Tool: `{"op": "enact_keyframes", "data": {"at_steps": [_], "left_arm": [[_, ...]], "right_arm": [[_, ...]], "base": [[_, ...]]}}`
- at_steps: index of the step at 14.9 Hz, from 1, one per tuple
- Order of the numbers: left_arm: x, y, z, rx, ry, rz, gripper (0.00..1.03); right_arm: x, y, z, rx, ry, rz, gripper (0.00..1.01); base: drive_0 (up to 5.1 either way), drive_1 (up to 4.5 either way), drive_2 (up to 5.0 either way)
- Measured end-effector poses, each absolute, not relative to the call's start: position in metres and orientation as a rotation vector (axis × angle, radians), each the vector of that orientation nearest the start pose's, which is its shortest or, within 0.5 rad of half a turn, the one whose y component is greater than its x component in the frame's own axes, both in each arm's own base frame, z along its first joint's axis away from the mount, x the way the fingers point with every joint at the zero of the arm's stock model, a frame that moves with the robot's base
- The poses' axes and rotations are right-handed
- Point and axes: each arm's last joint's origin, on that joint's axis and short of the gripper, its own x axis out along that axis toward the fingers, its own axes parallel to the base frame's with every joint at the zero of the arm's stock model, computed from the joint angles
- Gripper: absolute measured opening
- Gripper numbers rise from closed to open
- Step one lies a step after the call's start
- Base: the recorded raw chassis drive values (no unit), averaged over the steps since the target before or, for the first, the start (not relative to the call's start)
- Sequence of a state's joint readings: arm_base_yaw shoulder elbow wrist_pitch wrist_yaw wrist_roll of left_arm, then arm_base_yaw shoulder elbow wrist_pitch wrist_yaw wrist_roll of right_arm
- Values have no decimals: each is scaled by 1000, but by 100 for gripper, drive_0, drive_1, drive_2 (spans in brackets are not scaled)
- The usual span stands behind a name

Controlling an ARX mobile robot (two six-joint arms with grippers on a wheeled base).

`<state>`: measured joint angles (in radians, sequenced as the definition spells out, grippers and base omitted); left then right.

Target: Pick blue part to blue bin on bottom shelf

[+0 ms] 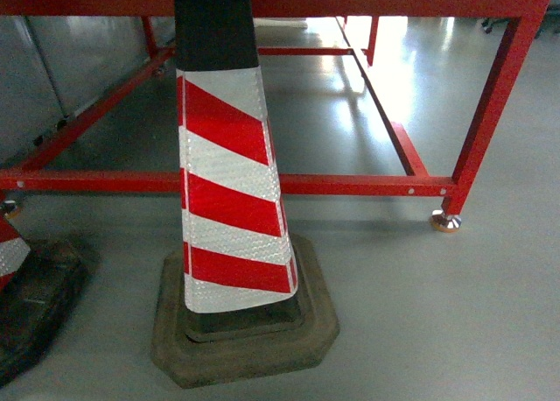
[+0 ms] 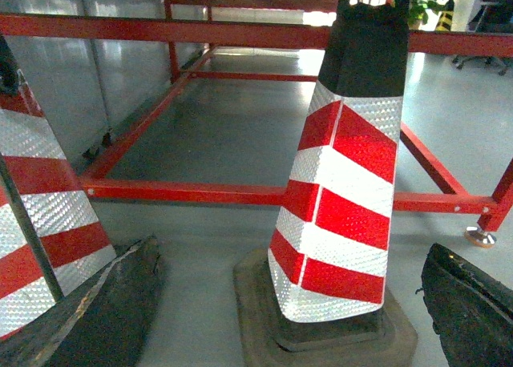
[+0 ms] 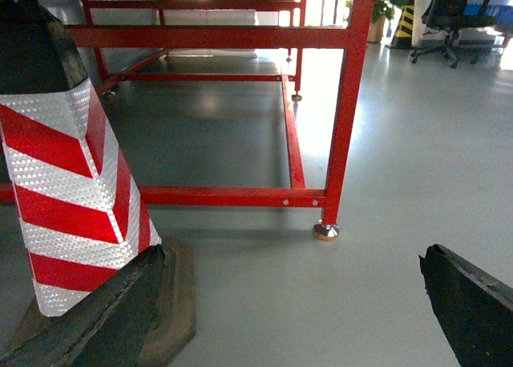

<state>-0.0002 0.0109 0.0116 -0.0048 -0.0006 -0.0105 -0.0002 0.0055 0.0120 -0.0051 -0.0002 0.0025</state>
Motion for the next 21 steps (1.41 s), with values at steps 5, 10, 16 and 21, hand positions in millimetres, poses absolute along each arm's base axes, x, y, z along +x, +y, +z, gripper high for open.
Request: {"op": "enact_keyframes", "data": {"at_steps": [5, 10, 16, 21], "left_arm": [[98, 0, 166, -10, 4, 0, 98], [98, 0, 166, -10, 4, 0, 98], [98, 0, 166, -10, 4, 0, 98], [98, 0, 166, -10, 5, 0, 98]], "right_arm": [[97, 0, 167, 2, -1, 0, 98], [97, 0, 167, 2, -1, 0, 98], [97, 0, 167, 2, -1, 0, 98], [97, 0, 167, 2, 0, 0, 98]], "base": [[0, 0, 0], [0, 0, 0], [0, 0, 0], [0, 0, 0]]}}
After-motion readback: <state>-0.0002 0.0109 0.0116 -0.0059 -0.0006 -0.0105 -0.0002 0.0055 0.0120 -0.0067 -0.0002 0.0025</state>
